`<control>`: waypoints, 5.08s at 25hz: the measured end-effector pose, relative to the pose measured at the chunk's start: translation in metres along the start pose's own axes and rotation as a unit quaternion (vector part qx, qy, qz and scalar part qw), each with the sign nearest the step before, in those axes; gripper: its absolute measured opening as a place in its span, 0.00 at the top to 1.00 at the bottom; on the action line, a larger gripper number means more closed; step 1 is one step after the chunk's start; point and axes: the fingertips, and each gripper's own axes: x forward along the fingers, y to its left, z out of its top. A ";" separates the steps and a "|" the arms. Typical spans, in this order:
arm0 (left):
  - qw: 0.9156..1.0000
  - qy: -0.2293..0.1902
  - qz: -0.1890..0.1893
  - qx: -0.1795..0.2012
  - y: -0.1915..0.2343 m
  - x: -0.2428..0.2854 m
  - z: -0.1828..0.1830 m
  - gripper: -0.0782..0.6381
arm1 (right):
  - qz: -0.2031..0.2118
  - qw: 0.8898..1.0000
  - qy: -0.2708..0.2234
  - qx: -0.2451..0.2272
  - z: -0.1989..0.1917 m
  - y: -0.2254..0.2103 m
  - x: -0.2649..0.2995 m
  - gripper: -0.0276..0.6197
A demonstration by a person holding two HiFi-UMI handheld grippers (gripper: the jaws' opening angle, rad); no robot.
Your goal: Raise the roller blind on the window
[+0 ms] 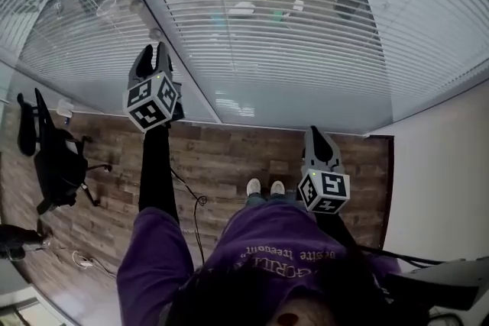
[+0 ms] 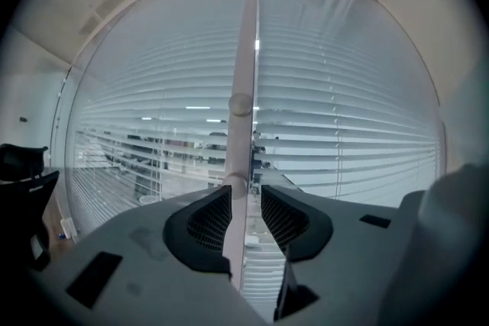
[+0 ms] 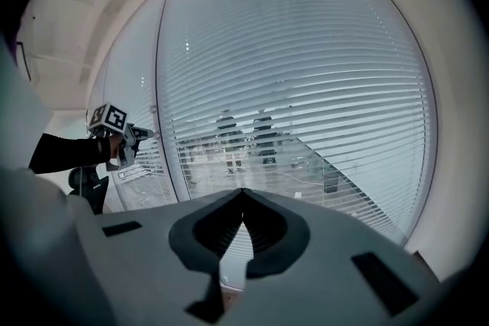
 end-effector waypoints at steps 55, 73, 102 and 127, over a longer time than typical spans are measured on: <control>0.907 0.051 0.062 0.414 0.012 0.041 -0.013 0.72 | -0.014 0.999 -0.003 -0.034 0.002 -0.019 0.016 0.96; 0.997 0.032 -0.035 -0.068 0.015 0.039 -0.008 0.72 | -0.016 0.999 0.003 -0.034 -0.001 -0.024 0.015 0.96; 0.943 0.056 0.020 0.327 0.014 0.041 -0.014 0.72 | -0.022 0.999 0.004 -0.039 -0.003 -0.030 0.012 0.96; 0.990 0.029 -0.001 0.137 0.016 0.040 -0.007 0.72 | -0.022 0.999 0.004 -0.036 -0.004 -0.029 0.011 0.96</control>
